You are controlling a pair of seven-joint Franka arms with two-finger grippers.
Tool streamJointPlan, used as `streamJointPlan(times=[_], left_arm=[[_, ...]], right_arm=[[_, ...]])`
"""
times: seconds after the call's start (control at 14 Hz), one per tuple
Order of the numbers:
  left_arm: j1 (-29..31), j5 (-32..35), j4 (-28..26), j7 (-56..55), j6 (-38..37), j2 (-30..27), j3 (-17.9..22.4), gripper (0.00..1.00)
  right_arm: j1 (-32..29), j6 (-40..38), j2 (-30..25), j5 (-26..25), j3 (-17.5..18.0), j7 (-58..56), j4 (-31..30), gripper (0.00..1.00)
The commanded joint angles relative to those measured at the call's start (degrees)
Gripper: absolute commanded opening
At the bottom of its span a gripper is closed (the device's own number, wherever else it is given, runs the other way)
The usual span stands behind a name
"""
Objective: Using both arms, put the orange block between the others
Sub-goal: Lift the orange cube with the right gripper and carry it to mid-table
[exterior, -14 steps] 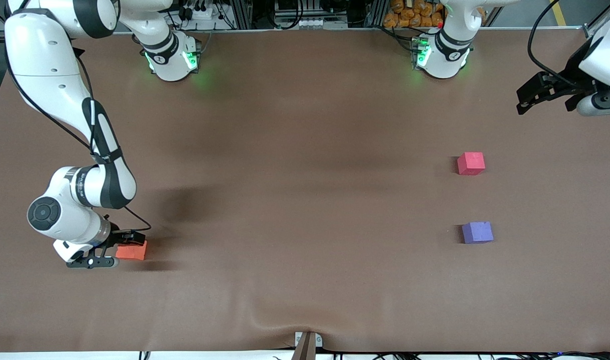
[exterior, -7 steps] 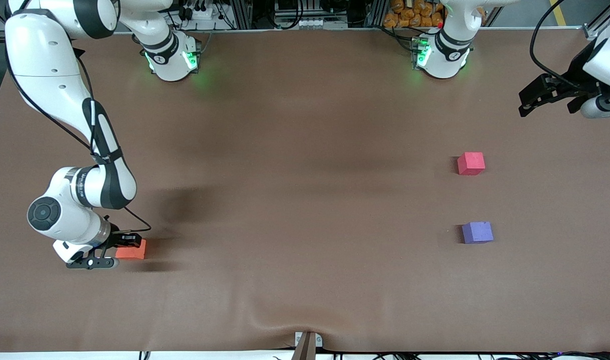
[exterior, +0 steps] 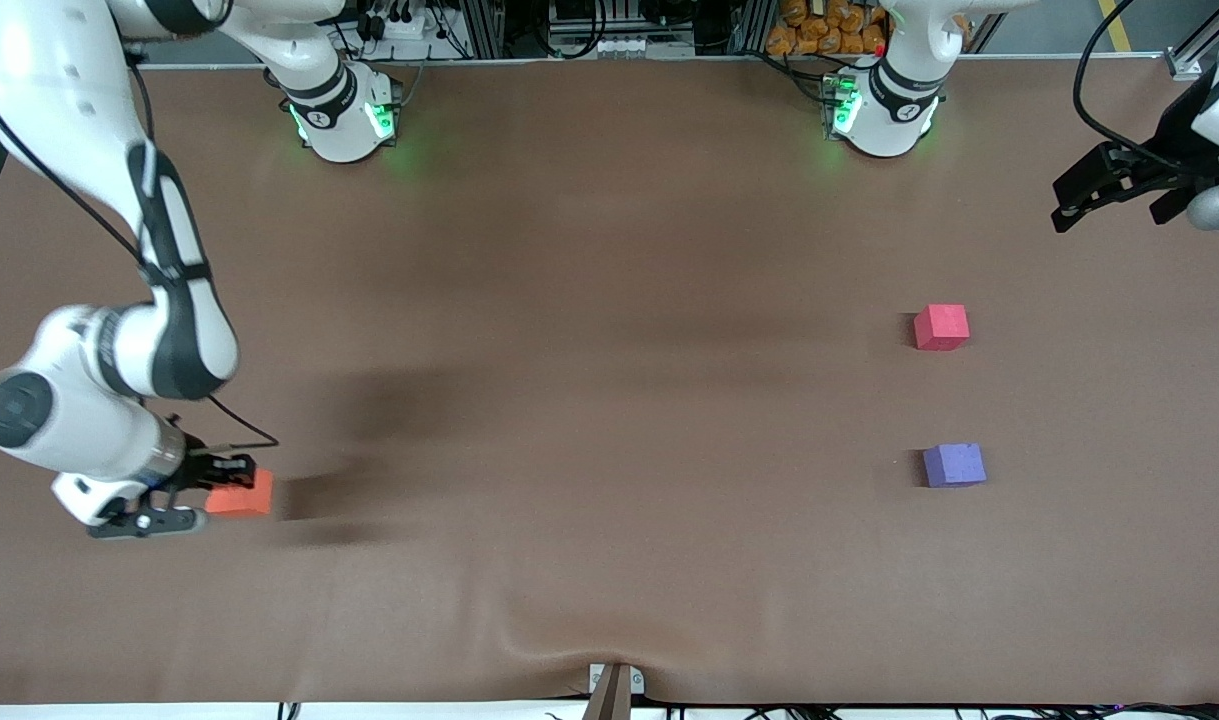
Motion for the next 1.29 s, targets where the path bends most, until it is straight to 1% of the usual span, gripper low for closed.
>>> streamJointPlan(times=[0.0, 0.29, 0.36, 0.5, 0.57, 0.71, 0.93, 1.07, 1.21], left_arm=[[0.36, 0.20, 1.79, 1.15, -0.12, 0.38, -0.15, 1.00], [0.36, 0.29, 1.88, 1.16, -0.03, 1.26, -0.15, 1.00], [0.36, 0.29, 1.88, 1.16, -0.03, 1.26, -0.15, 1.00], [0.36, 0.29, 1.88, 1.16, 0.05, 1.26, -0.15, 1.00], [0.36, 0.37, 1.88, 1.16, 0.05, 1.35, -0.15, 1.00], [0.36, 0.37, 1.88, 1.16, 0.40, 1.79, -0.15, 1.00], [0.36, 0.46, 1.88, 1.16, 1.02, 2.14, -0.15, 1.00], [0.36, 0.72, 1.88, 1.16, 1.11, 2.40, -0.15, 1.00], [0.45, 0.64, 1.88, 2.55, 1.11, 2.23, -0.06, 1.00]], right_arm=[[0.33, -6.84, -7.11, 0.86, 0.15, -1.17, -2.10, 0.00], [0.07, -14.67, -14.58, 0.94, 0.24, -3.35, -1.84, 0.00], [0.33, -15.91, -15.90, 1.03, 0.33, -3.45, -1.84, 0.00], [2.95, -15.66, -16.44, 2.69, 1.37, -3.45, -1.58, 0.00], [4.80, -15.40, -16.01, 4.01, 1.90, -3.10, -1.57, 0.00], [10.58, -12.43, -15.04, 9.53, 2.52, -2.92, -2.27, 0.00], [18.15, -8.02, -10.13, 10.08, 2.52, -1.09, -2.37, 0.00], [22.90, -5.30, -8.89, 10.52, 2.52, 2.16, -2.89, 0.00], [28.34, -2.84, -6.96, 10.70, 2.52, 9.17, -2.98, 0.00]])
